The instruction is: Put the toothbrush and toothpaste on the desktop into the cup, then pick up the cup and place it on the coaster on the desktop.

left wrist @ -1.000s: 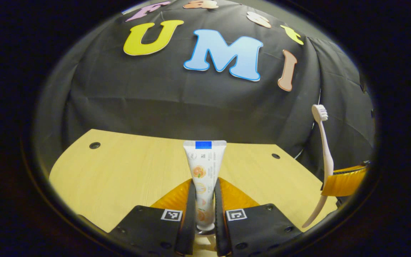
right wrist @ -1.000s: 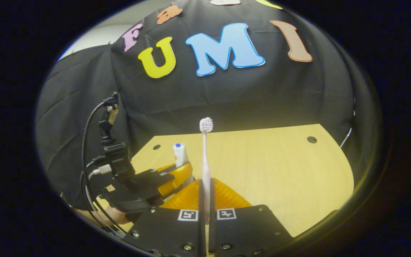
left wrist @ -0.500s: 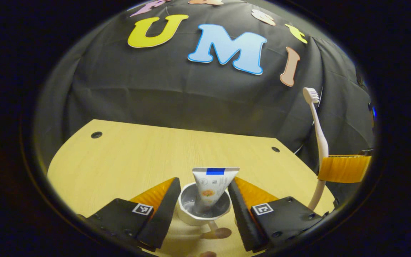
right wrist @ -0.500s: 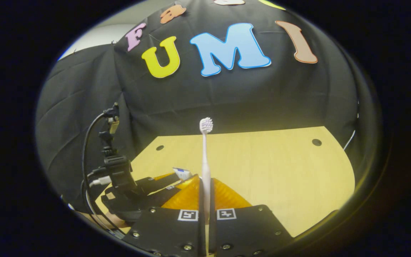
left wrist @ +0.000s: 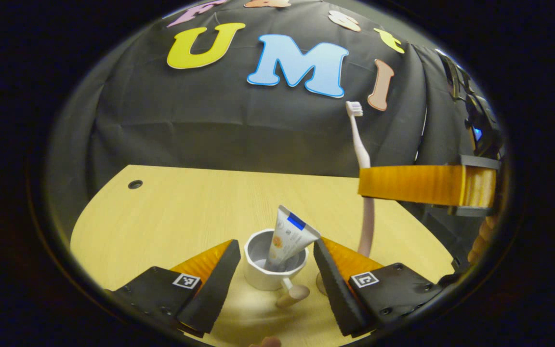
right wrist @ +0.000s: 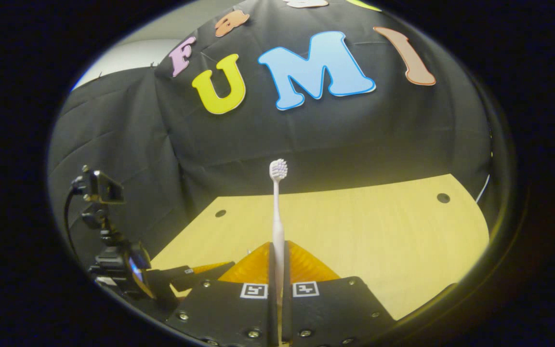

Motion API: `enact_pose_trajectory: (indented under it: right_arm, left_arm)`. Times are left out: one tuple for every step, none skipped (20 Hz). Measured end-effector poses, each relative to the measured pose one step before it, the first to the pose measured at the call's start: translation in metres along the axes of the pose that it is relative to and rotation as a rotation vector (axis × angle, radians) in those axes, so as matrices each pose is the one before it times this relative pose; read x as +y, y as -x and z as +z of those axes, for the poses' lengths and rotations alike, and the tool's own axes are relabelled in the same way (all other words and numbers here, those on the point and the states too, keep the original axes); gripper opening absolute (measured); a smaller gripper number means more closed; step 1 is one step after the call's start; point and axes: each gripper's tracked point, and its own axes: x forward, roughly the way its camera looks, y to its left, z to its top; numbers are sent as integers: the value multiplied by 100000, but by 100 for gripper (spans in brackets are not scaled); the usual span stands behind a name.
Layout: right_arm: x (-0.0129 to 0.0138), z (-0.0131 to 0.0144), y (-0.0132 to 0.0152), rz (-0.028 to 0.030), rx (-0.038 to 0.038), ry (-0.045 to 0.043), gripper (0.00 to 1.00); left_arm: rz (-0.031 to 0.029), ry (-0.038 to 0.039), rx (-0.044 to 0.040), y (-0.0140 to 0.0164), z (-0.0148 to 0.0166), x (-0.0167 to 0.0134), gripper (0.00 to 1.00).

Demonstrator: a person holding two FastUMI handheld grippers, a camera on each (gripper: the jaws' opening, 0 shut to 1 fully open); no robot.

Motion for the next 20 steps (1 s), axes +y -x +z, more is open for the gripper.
enact_pose_trajectory:
  right_arm:
    - [-12, 148, -675, 138, -925, 174, 4]
    - [106, 194, -667, 242, -1307, 832, 4]
    - [20, 417, -601, -18, -1637, 1412, 4]
    - [-101, 41, -862, -11, -901, 1502, 4]
    - [30, 79, -716, 526, -948, 1032, 4]
    - [160, 49, -714, 1063, -1090, 658, 4]
    - [205, 19, -629, 707, -1206, 798, 5]
    - [149, -242, -679, 429, -1186, 1226, 5]
    - [152, -148, -620, 615, -588, 1273, 4]
    - [142, -560, -519, 617, -111, 1481, 4]
    - [69, -555, -533, 191, 259, 2647, 5]
    - [164, -428, -444, 1128, -122, 1893, 5]
    - [94, -342, -284, 102, -542, 1617, 4]
    - [-150, -136, -145, -1237, -1145, 1310, 5]
    - [-76, -271, -106, -580, -625, 889, 5]
    - [286, -226, -44, 691, -59, 270, 4]
    - [173, -121, -130, 498, 279, -259, 4]
    - [-87, -204, -152, -421, -185, -3, 4]
    - [12, 53, 322, -31, -475, -95, 4]
    - [301, -193, -225, 538, -210, -125, 5]
  left_arm:
    - [-443, 90, 593, 412, -249, -14, 97]
    - [-141, -57, 450, 298, -170, 54, 96]
    - [-117, 0, 352, 244, -265, 139, 96]
    - [-113, 141, 717, 253, -264, 99, 95]
    - [-237, 318, 762, 296, -180, 91, 100]
    - [-102, 346, 584, 215, -258, 152, 99]
    - [-66, 243, 547, 183, -203, 96, 98]
    - [-411, 180, 698, 249, -127, 27, 98]
    - [-325, 179, 724, 201, -203, 64, 95]
    - [-520, 167, 841, 144, -205, -1, 95]
    - [-724, 402, 871, 172, -289, -33, 95]
    - [-557, 519, 805, 93, -238, -16, 95]
    - [-374, 545, 526, 30, -194, -73, 95]
    - [-250, 670, 438, -39, -231, 90, 98]
    - [-363, 644, 419, 9, -196, -13, 98]
    - [-259, 513, 519, -63, -225, -21, 100]
    - [-233, 385, 303, -34, -139, -5, 98]
    - [63, 212, 214, 11, -49, 83, 95]
    - [267, 62, 41, -22, 11, 170, 98]
    - [122, -18, -89, -83, -26, 73, 98]
